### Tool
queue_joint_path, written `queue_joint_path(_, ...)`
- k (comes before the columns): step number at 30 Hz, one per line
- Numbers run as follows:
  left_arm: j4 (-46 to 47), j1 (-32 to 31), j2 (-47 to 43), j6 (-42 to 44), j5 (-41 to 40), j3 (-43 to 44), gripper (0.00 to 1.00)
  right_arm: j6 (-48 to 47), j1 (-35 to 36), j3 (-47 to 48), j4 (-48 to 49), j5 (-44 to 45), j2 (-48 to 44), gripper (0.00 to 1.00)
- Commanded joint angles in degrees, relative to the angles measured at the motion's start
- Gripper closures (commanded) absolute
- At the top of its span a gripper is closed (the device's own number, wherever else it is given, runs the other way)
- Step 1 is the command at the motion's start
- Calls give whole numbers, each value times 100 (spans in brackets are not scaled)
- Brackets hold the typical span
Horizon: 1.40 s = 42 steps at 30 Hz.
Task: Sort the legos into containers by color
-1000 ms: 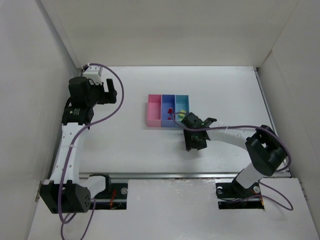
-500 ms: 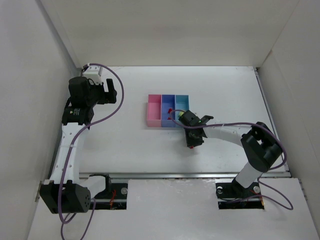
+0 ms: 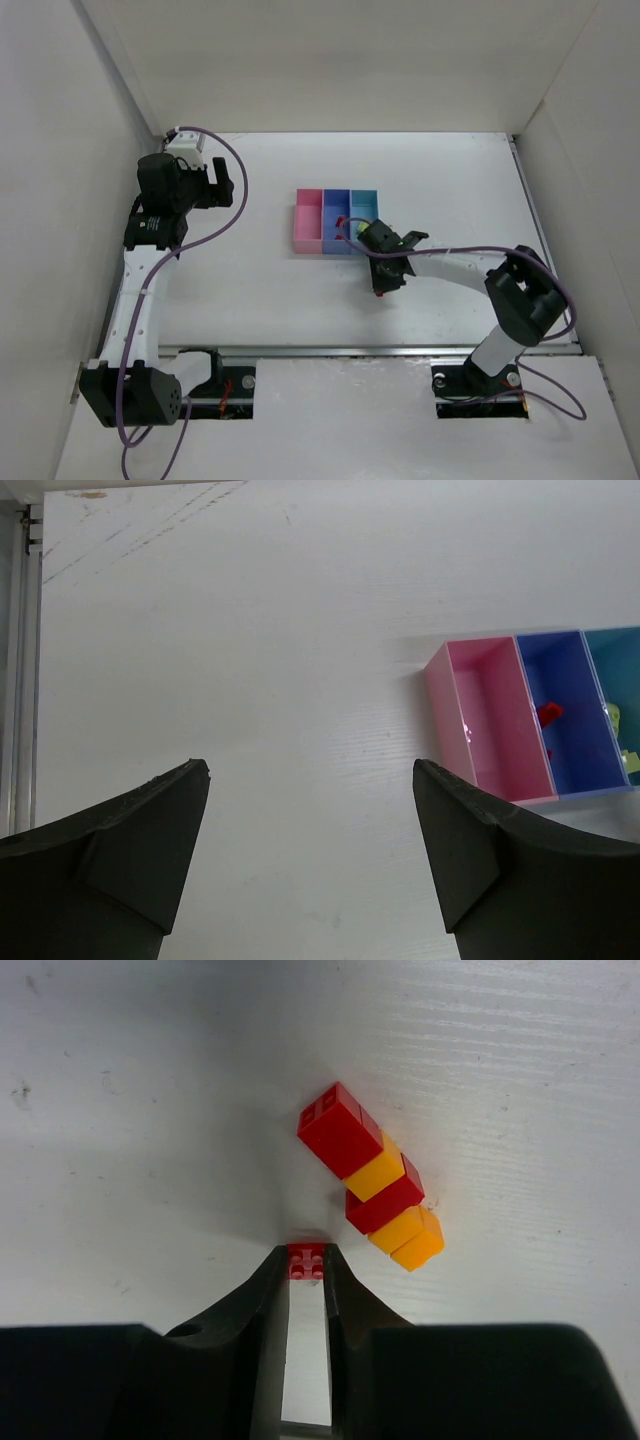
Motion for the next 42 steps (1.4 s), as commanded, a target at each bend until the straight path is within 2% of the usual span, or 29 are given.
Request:
queue_joint_path(1,240,21,-44,3,6,-56,19,100,30,175,-49,-59,-346,100)
queue_joint_path(11,240,21,-44,3,6,-56,19,-154,30,1545,-577,-5,-698,100)
queue_joint_path(16,240,21,-44,3,6,-56,19,-427,30,3029,-577,56,-58,100)
queue_joint_path(22,240,21,-44,3,-116,-56,19,-761,30,4926,-709,258,1523,100)
queue_joint_path(26,187,21,8,64,-223,-56,19,-761,-163,5185,-780,320,2105,100)
queue_joint_path(32,187,74,184,64,-223,-4,19,-867,-269,5037,-692,372,2228,97)
queue_joint_path(35,187,74,307,64,-223,-4,19,-998,-322,4983,-630,320,2228,81)
queue_joint_path(36,187,74,307,64,-223,-4,19,-1068,-322,4983,-630,241,2228,64)
queue_joint_path(37,187,74,368,64,-223,49,19,-1069,-322,4983,-630,180,2228,58)
queue_joint_path(40,187,74,421,64,-223,101,19,-1130,-322,4983,-630,126,2228,45)
queue_joint_path(42,187,74,422,64,-223,102,19,-1130,-322,4983,-630,126,2228,45)
